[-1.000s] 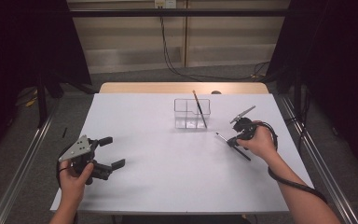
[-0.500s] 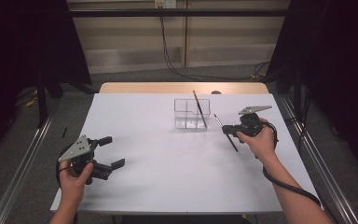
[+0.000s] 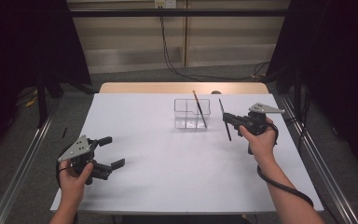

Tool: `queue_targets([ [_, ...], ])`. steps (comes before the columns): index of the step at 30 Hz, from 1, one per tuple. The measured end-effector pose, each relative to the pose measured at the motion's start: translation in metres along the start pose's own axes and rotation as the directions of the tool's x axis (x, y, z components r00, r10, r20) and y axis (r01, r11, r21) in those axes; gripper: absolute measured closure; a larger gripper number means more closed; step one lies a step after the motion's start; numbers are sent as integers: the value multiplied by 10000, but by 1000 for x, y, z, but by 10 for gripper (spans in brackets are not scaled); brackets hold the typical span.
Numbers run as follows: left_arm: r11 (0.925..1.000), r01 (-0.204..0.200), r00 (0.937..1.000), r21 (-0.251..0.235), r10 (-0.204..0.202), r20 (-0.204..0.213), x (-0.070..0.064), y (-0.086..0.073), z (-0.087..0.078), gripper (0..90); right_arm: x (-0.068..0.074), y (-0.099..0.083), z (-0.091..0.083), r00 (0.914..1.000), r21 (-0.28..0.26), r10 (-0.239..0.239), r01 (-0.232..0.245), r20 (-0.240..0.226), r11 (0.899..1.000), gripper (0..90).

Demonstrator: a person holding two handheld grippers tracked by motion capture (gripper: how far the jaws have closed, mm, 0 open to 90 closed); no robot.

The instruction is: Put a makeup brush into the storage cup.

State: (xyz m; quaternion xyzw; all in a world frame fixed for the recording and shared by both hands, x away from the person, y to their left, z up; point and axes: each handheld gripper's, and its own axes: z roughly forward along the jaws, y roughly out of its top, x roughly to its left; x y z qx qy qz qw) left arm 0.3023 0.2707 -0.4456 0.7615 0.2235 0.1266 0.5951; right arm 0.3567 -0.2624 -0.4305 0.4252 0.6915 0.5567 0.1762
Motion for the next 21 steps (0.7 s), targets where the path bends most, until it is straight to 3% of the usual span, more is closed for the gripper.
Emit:
queue_targets([
  [14,10000,-20,10000,-1,20,-29,0,0,-1,1,7,9,3,9999,-1511,-148,147,1,9884,846],
  [21,10000,-5,10000,-35,4,-32,0,0,-2,1,10,16,5,9997,-1897,-243,251,64,9815,846],
])
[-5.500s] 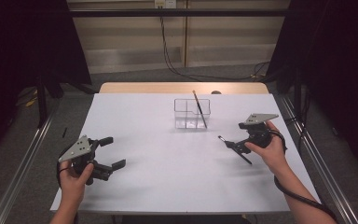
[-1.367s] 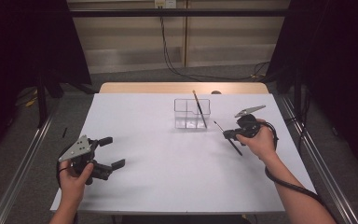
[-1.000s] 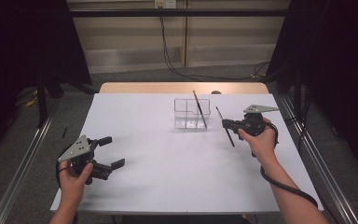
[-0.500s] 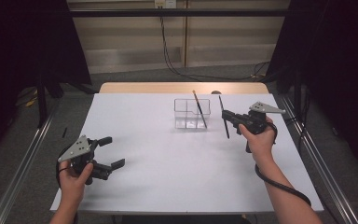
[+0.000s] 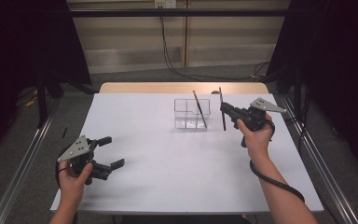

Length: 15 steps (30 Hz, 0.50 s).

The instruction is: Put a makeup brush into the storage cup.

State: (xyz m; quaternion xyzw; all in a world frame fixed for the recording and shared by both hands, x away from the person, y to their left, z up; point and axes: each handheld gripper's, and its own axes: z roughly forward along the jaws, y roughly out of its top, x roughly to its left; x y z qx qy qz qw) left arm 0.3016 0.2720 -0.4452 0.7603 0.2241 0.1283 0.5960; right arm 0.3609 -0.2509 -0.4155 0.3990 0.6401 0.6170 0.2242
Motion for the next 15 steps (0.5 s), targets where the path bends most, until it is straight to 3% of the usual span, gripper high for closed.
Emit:
queue_targets([
  [15,10000,-17,10000,16,17,27,0,0,0,1,2,11,12,9999,-541,-121,123,41,9985,846],
])
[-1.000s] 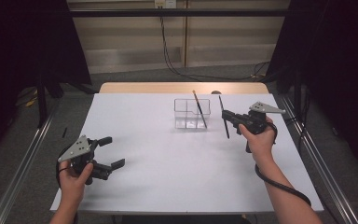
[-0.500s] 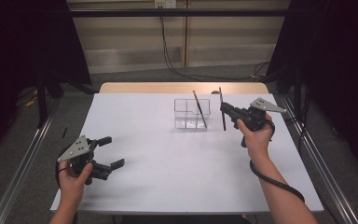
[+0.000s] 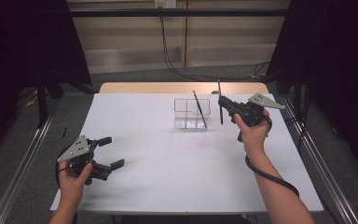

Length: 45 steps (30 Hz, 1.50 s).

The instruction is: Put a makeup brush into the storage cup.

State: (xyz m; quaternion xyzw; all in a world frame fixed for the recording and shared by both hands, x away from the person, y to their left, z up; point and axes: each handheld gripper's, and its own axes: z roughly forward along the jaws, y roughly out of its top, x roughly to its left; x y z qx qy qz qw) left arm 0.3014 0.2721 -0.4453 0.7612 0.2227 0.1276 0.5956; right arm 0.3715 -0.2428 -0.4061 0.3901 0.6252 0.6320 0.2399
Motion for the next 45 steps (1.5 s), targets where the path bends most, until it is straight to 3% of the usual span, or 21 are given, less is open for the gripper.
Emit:
queue_targets([
  [45,10000,31,10000,9,-31,77,1,-2,0,1,-2,14,32,9999,-844,80,-89,-106,9964,846],
])
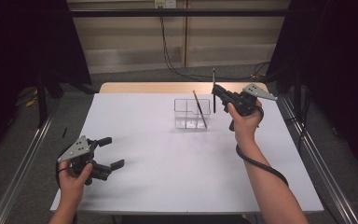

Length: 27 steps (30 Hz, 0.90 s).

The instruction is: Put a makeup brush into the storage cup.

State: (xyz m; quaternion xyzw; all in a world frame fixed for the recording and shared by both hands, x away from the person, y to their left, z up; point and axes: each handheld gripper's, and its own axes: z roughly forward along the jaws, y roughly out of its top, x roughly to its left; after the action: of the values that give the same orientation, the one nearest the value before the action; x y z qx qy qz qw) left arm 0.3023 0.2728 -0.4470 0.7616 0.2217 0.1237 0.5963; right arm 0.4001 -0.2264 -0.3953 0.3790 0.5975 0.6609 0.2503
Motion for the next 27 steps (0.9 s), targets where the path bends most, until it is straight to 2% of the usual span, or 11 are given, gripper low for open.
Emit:
queue_targets([
  [16,10000,27,10000,25,-27,17,0,-1,1,2,-1,5,7,10000,-283,-25,24,-33,9996,846],
  [27,10000,-22,10000,45,21,21,1,-1,0,2,-2,6,13,9999,-211,-159,159,31,9997,846],
])
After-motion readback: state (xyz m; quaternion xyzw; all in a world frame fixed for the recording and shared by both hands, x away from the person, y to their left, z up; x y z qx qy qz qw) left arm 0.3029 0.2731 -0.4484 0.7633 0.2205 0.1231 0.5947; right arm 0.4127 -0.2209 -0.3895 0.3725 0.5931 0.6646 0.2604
